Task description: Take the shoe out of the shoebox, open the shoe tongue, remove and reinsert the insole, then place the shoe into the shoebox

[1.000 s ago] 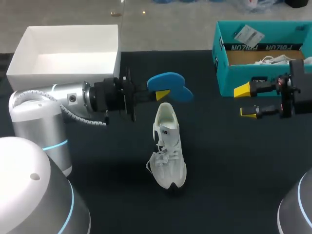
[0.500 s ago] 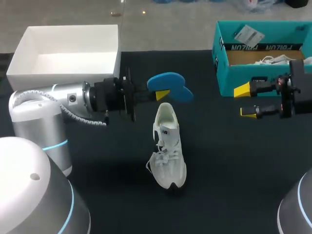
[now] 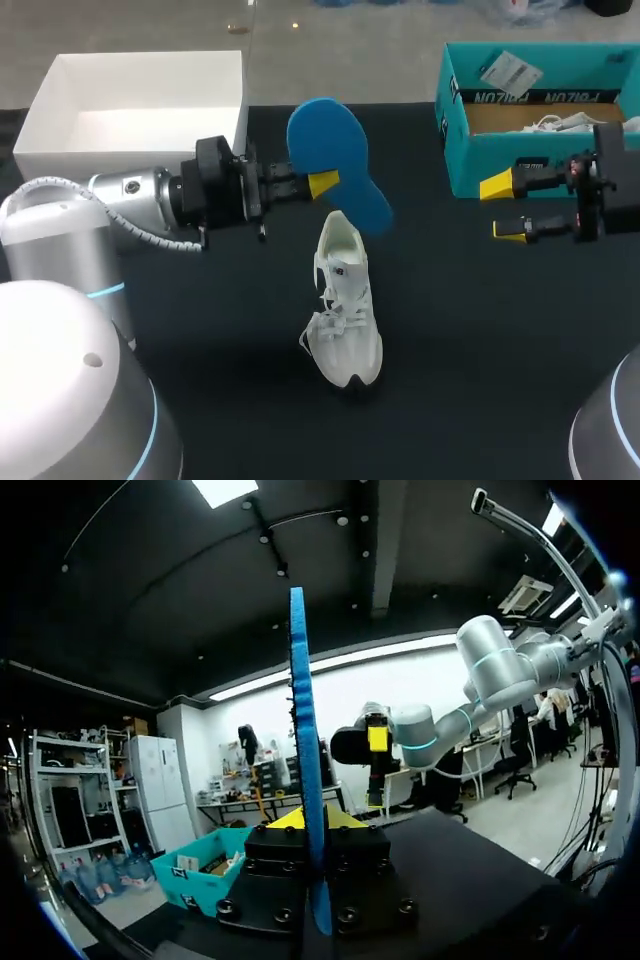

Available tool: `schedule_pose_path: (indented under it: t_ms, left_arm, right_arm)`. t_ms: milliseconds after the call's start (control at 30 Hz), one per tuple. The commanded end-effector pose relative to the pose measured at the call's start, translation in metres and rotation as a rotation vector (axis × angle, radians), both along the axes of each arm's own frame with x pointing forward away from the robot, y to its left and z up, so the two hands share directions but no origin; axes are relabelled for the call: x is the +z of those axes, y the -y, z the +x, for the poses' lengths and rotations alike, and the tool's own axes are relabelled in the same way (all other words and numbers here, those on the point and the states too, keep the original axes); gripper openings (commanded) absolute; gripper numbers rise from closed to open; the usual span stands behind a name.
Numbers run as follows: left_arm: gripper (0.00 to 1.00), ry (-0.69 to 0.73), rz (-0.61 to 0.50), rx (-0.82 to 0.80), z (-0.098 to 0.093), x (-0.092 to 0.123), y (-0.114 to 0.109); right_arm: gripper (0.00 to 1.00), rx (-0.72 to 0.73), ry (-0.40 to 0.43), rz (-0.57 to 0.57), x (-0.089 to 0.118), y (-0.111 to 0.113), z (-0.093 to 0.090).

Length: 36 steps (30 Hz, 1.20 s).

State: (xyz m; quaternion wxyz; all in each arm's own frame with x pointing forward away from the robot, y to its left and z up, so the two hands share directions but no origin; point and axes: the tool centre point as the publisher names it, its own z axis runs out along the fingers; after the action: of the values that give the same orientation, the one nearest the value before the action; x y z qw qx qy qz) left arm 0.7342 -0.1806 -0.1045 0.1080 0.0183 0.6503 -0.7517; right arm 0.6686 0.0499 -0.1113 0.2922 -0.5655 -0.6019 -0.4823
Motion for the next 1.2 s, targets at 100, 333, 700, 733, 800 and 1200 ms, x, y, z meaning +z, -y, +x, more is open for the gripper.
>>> schedule_pose_path:
  t_ms: [100, 333, 700, 733, 800, 1200]
  left_arm:
    - [0.0, -0.428, 0.049, -0.155, -0.004, 0.007, -0.01]
    - [0.0, -0.618, -0.018, -0.279, -0.011, 0.004, -0.014]
    - [0.0, -0.618, -0.018, -0.279, -0.011, 0.004, -0.014]
    - [0.0, -0.618, -0.018, -0.279, -0.011, 0.004, -0.014]
    - [0.0, -0.618, -0.018, -0.279, -0.011, 0.004, -0.014]
    - [0.0, -0.845, -0.014, -0.338, -0.013, -0.001, -0.012]
  right_arm:
    - [1.0, -0.001, 0.0, 0.0, 0.0, -0.001, 0.0]
    - [1.0, -0.001, 0.0, 0.0, 0.0, -0.001, 0.0]
    - [1.0, -0.001, 0.0, 0.0, 0.0, -0.001, 0.0]
    - [1.0, -0.001, 0.0, 0.0, 0.0, -0.001, 0.0]
    - [1.0, -0.001, 0.0, 0.0, 0.0, -0.001, 0.0]
    - [1.0, -0.001, 0.0, 0.0, 0.0, -0.001, 0.0]
